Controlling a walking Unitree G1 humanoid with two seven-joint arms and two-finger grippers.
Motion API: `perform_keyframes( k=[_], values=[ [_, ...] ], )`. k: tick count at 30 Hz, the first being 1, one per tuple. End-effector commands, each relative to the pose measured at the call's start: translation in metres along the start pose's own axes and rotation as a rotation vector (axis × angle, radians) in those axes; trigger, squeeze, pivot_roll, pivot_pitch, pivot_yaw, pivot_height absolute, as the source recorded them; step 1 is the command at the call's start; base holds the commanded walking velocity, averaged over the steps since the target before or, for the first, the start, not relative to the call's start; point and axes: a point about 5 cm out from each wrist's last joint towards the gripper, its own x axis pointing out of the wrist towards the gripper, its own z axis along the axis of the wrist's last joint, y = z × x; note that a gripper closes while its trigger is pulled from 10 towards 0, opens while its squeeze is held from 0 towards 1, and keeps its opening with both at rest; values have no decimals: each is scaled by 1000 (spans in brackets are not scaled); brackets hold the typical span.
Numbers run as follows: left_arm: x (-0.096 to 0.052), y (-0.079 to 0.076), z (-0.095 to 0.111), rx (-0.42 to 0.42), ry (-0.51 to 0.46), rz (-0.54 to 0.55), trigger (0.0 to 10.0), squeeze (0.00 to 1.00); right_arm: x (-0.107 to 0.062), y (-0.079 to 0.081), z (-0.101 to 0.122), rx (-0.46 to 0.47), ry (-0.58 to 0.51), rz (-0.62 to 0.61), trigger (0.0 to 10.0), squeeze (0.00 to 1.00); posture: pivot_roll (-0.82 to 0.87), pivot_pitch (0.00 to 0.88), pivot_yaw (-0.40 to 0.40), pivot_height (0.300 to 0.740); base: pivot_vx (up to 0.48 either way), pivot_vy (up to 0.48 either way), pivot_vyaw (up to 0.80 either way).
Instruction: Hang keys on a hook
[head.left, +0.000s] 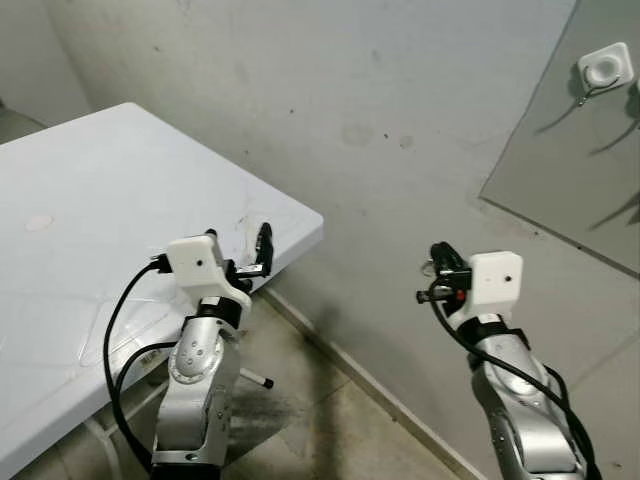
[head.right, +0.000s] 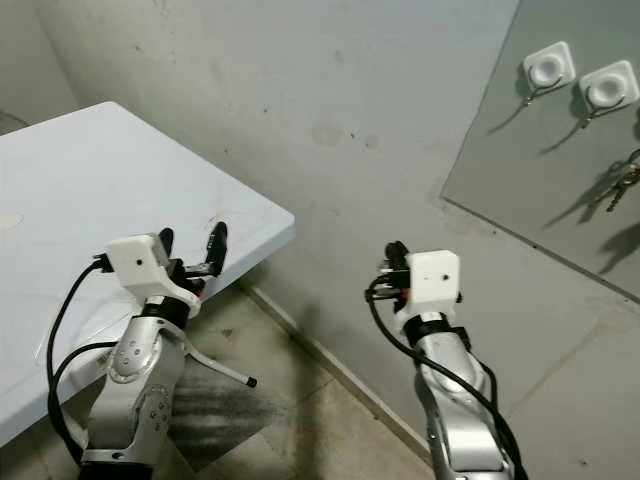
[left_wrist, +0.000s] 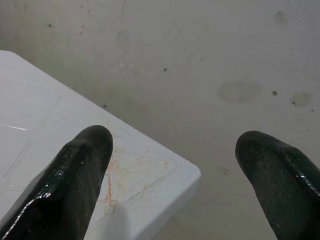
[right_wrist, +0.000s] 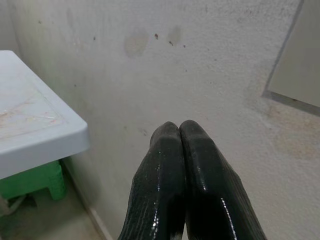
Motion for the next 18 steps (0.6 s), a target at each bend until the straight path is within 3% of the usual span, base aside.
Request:
perform_keyframes(
  k=[1,14,18],
  values=[
    [0,0,0,18,-3,3,10000,0,2,1,3,-1,-12,10,10000,0,-18,0,-38,740,0,0,-688],
    [-2,-1,-1,39,6,-8,10000,0,1,2,3,4,-10,10,10000,0,-14,0,-39,740,0,0,-688],
    [-2,-1,-2,21,10,-11,10000,0,0,2,3,6,-10,10,10000,0,-13,0,-38,740,0,-480,-688]
  ],
)
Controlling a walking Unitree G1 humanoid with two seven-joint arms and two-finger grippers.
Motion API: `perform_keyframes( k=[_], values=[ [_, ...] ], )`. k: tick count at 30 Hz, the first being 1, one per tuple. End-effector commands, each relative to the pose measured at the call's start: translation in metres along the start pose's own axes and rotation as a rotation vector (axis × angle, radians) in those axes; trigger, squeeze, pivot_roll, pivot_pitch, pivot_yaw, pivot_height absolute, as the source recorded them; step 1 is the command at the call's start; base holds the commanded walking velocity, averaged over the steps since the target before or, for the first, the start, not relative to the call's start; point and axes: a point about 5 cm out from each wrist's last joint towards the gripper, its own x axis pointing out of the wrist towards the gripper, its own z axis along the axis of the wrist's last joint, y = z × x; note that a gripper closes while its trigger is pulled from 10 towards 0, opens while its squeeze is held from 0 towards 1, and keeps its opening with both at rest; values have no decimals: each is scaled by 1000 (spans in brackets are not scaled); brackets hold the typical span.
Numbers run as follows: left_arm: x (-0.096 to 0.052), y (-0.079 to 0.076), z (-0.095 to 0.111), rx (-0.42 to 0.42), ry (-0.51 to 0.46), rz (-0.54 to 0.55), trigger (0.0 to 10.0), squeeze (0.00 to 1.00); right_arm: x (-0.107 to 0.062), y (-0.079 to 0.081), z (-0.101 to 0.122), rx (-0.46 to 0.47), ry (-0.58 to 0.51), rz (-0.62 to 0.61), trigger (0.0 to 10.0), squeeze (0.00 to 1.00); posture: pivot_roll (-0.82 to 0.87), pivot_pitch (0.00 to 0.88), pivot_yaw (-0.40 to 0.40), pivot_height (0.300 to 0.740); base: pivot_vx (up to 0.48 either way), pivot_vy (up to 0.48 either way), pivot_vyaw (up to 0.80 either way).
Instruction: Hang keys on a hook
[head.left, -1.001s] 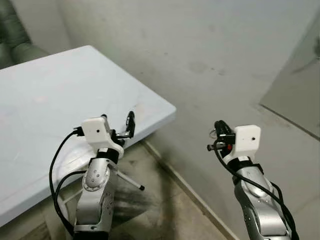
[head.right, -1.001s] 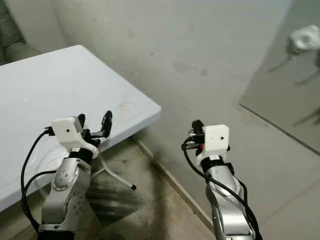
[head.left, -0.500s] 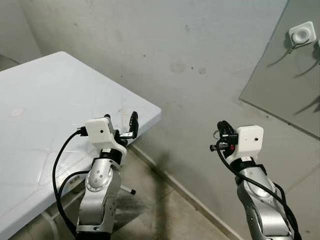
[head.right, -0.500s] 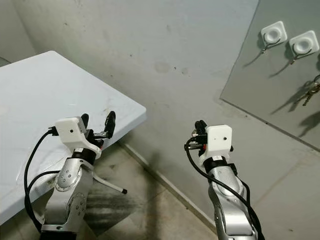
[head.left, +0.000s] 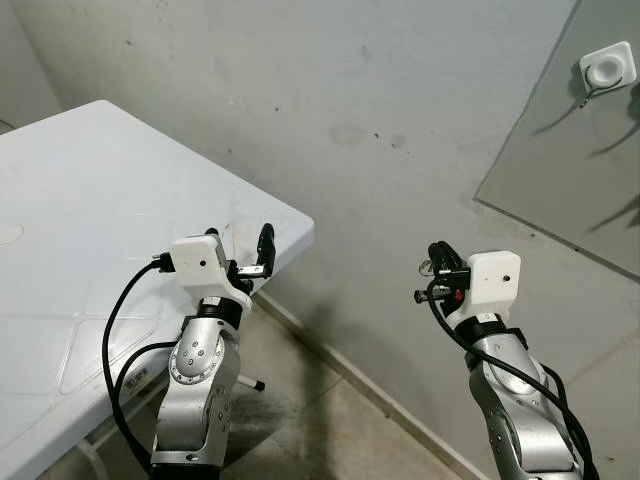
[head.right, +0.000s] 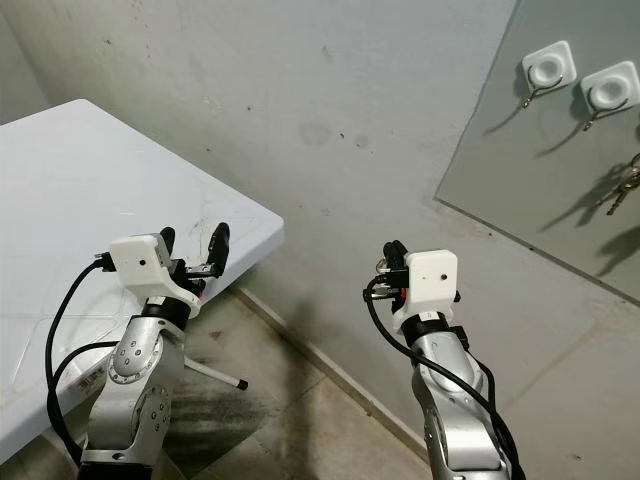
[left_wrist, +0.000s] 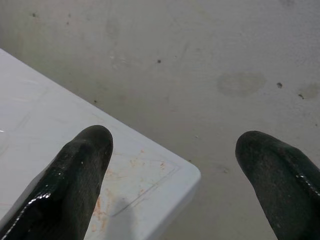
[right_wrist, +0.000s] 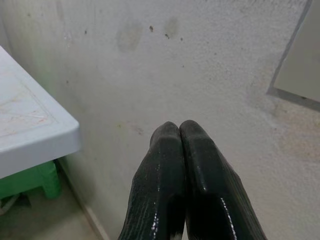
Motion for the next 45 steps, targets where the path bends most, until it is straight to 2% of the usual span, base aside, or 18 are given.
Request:
perform_keyframes(
  k=[1,18,19,30,40,42,45],
  values=[
    [-1,-3,-1,-7,3,-10,10000,0,0,-3,2,-4,-6,-4,10000,0,-12,0,-38,740,0,0,-681],
    [-2,-2,-2,-25,21,-4,10000,0,-3,-2,1,1,-6,-14,10000,0,-10,8,-32,740,0,0,-675],
    [-2,-2,-2,-18,25,2,10000,0,-3,-1,4,7,-32,-6,10000,0,-11,9,-32,740,0,0,0],
    [-2,-1,-3,-3,40,11,10000,0,-3,0,6,-3,-31,22,10000,0,-10,13,-37,740,0,0,0],
    [-3,-3,-4,-13,43,18,10000,0,-3,-1,6,-13,-28,37,10000,0,-8,12,-43,740,0,0,0],
    [-3,-3,-5,-49,50,14,10000,0,-3,-1,6,-13,-28,39,10000,0,-8,11,-43,740,0,0,0],
    [-3,-2,-5,-44,56,16,10000,0,-3,0,6,-13,-29,40,10000,0,-8,10,-42,740,0,112,0]
  ],
)
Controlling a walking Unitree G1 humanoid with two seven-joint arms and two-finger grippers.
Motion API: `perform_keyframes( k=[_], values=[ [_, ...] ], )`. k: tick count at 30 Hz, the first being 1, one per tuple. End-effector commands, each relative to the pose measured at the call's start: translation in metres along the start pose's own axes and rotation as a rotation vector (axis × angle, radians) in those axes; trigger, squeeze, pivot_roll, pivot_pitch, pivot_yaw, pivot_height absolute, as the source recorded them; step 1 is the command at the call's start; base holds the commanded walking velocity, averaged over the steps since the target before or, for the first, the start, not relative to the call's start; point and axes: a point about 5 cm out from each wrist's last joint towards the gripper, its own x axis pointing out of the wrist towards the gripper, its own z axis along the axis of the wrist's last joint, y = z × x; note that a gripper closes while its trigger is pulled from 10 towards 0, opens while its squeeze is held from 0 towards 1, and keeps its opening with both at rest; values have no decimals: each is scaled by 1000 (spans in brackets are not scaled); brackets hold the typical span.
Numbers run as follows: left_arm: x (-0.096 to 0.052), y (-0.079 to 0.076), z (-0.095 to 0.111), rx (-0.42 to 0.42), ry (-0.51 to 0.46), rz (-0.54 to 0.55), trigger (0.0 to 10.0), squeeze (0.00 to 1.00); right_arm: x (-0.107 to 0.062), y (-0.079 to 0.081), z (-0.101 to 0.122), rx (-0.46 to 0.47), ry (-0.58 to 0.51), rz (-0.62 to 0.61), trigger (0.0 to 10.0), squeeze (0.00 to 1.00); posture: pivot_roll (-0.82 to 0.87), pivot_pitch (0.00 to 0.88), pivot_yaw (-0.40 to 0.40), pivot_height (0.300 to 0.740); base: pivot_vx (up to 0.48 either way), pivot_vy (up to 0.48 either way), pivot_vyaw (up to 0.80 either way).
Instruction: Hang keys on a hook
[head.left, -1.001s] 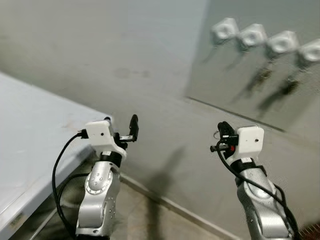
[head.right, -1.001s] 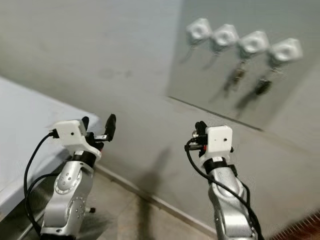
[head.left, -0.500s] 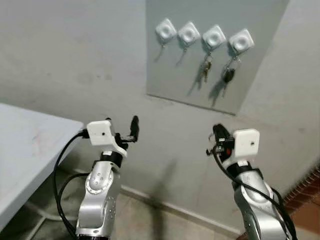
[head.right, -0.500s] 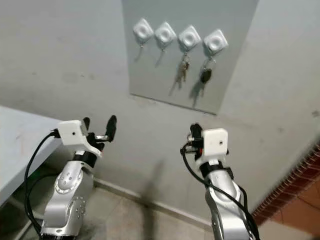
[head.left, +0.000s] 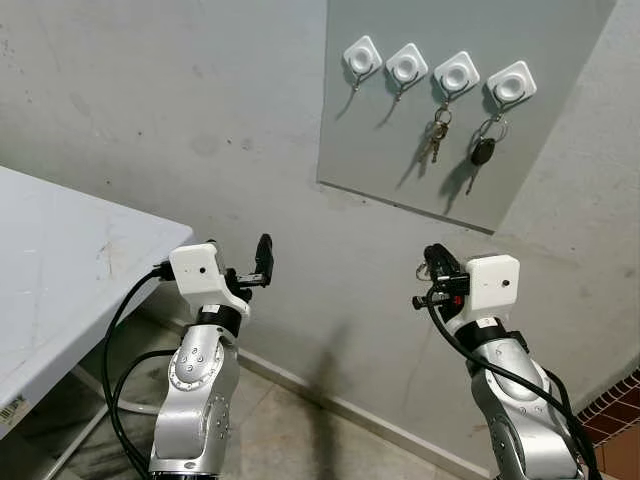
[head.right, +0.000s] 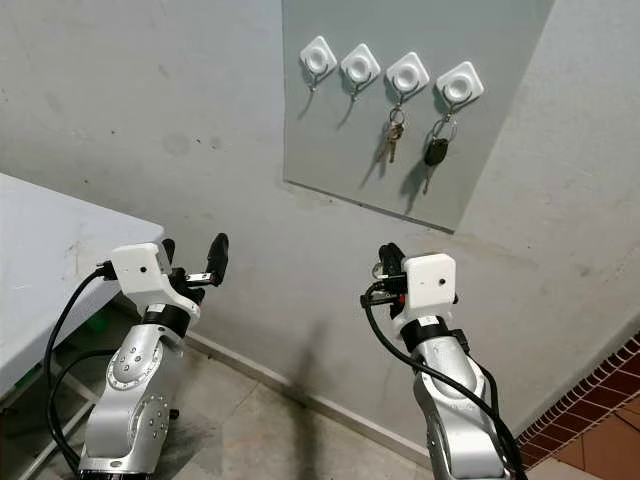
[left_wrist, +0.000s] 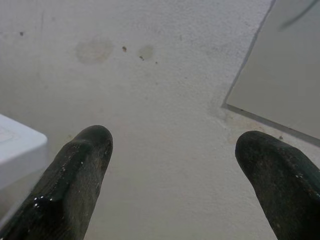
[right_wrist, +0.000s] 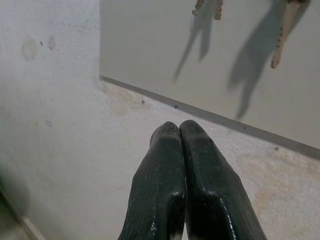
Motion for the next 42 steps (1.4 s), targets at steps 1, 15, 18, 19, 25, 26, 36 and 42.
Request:
perform_keyframes(
  k=[1,15,18,19,25,26,36,42],
  values=[
    [1,-4,2,-10,0,-11,10000,0,2,-1,5,-3,-18,-6,10000,0,-8,8,-42,740,0,352,0],
    [5,-6,3,17,0,-9,10000,0,4,-1,6,-11,-23,10,10000,0,-13,0,-42,740,0,25,0],
    [4,-7,1,-14,13,-24,10000,0,5,-1,7,-15,-23,15,10000,0,-12,0,-45,740,0,0,0],
    [4,-7,1,-24,15,-20,10000,0,5,-1,7,-16,-23,16,10000,0,-12,0,-47,740,-247,412,0],
    [5,-5,3,17,-2,2,10000,0,5,-1,7,-20,-23,22,10000,0,-11,0,-51,740,-129,192,0],
    [5,-5,3,13,-1,4,10000,0,5,-1,7,-21,-22,22,10000,0,-10,0,-51,740,0,0,0],
    [5,-5,2,23,7,11,10000,0,5,-2,8,-24,-22,24,10000,0,-11,9,-52,740,0,0,0],
    [5,-6,3,22,5,9,10000,0,5,-1,8,-23,-21,24,10000,0,-10,14,-51,740,0,0,0]
  ],
)
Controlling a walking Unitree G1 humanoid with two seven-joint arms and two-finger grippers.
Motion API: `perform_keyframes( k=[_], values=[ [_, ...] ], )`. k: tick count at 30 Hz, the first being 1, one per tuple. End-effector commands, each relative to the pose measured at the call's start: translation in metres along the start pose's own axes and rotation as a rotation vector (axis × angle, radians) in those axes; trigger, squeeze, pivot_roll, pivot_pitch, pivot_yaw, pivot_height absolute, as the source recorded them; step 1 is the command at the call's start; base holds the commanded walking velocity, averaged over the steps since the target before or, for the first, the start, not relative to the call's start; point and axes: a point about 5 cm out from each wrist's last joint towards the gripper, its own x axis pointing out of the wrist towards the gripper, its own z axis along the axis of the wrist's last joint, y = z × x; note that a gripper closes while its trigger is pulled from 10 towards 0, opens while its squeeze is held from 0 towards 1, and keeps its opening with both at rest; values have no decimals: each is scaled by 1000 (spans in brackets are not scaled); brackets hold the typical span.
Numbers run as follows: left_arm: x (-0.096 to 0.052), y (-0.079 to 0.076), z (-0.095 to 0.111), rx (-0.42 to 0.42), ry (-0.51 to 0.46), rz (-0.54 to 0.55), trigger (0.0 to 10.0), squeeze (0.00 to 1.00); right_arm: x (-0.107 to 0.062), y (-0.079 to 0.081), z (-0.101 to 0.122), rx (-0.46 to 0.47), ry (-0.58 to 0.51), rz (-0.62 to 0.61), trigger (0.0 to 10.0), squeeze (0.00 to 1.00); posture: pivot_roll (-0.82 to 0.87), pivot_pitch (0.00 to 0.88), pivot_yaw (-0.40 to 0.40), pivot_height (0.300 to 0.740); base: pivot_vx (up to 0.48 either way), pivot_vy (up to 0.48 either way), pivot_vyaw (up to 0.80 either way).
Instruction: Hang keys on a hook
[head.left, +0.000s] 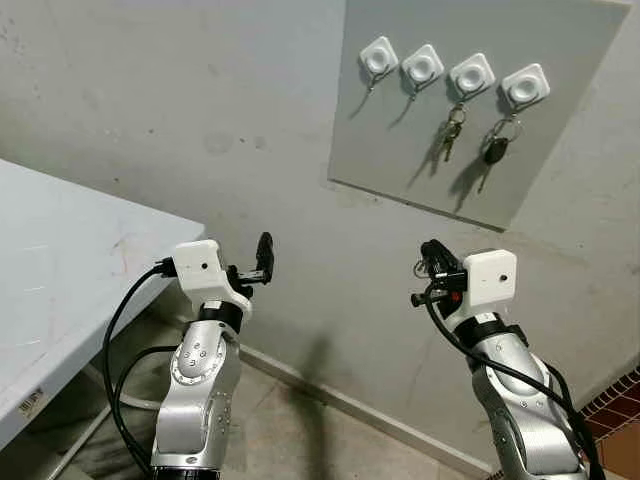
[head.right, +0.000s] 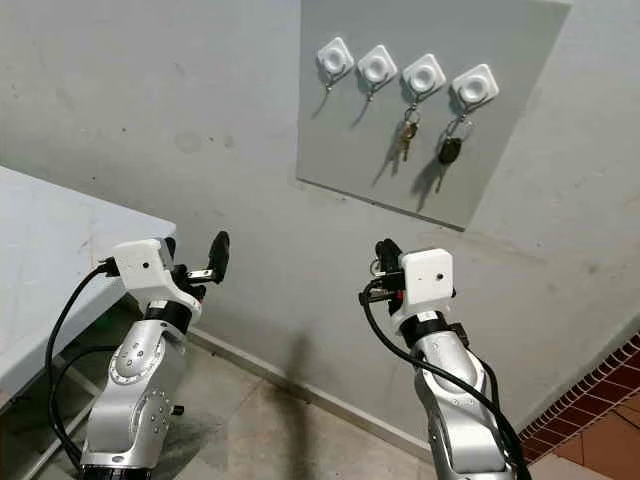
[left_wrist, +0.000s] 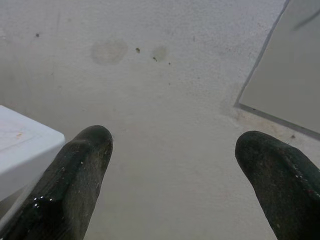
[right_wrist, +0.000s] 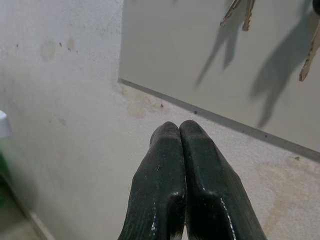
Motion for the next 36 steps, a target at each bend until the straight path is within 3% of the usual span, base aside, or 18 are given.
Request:
perform_keyframes(
  k=[1,10,16,18,24,36],
  values=[
    [1,-4,2,-4,-3,-6,10000,0,1,-1,4,-4,-13,-6,10000,0,-10,14,-51,740,0,0,0],
    [0,-4,1,10,5,-7,10000,0,2,-1,4,2,-12,-5,10000,0,-5,20,-52,740,0,0,0],
    [5,-12,7,27,-6,-81,10000,0,10,3,9,10,-36,16,10000,0,-5,23,-50,740,0,0,0],
    [9,-19,13,70,-23,-141,10000,0,17,5,14,8,-56,34,10000,0,-5,25,-48,740,0,0,0],
    [19,-33,24,97,-52,-250,10000,0,35,6,27,0,-104,56,10000,0,-6,27,-51,740,0,0,0],
    [33,-58,45,96,-105,-414,10000,0,72,5,60,1,-230,72,10000,0,-5,22,-48,740,0,0,0]
  ],
)
